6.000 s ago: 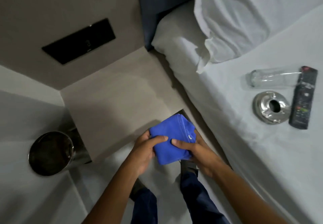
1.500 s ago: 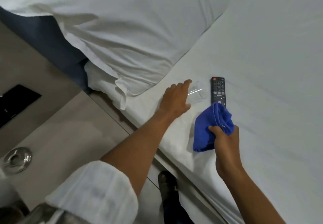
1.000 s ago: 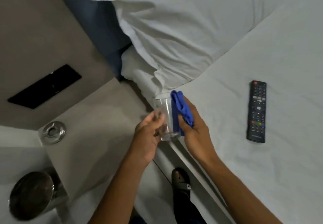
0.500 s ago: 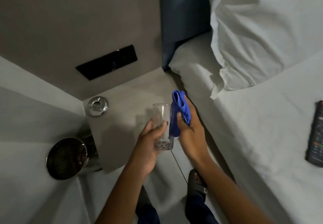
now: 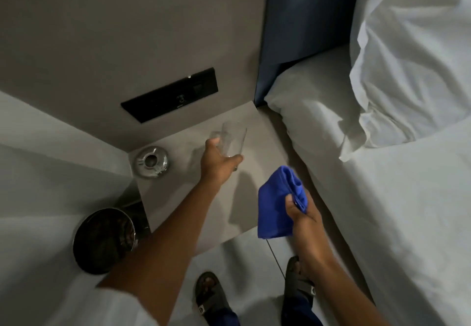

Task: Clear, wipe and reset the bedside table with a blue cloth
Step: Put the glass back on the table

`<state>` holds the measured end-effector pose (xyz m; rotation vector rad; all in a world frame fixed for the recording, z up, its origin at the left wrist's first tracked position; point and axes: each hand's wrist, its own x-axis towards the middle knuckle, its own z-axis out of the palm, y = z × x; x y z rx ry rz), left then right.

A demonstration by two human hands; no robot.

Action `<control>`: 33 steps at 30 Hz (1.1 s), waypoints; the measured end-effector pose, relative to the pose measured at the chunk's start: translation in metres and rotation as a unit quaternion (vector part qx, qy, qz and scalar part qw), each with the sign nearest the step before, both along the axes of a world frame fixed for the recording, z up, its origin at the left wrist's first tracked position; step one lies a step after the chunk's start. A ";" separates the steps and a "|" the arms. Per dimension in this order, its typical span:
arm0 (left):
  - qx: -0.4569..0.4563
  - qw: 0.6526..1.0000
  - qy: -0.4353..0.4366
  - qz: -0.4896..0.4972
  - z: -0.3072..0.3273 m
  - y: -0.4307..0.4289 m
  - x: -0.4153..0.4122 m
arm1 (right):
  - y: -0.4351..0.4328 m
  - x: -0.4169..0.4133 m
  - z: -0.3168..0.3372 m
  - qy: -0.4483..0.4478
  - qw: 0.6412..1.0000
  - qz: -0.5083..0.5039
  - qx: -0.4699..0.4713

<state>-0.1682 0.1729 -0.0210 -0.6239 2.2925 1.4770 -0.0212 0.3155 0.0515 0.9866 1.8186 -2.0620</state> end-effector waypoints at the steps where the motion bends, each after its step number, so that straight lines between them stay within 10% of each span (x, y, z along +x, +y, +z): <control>1: -0.066 0.997 0.011 -0.035 -0.006 0.001 -0.013 | 0.007 0.002 -0.001 -0.006 1.000 -0.011 -0.005; 13: -0.264 0.939 0.171 -0.142 -0.043 0.042 -0.091 | 0.076 0.038 -0.021 -0.031 0.990 -0.102 -0.095; 23: -0.304 0.923 0.133 -0.193 -0.035 0.056 -0.107 | 0.095 0.045 -0.009 -0.023 0.991 -0.102 -0.088; 33: -0.091 0.913 0.319 -0.237 0.044 0.173 0.057 | 0.147 0.081 0.026 0.006 0.985 -0.159 0.067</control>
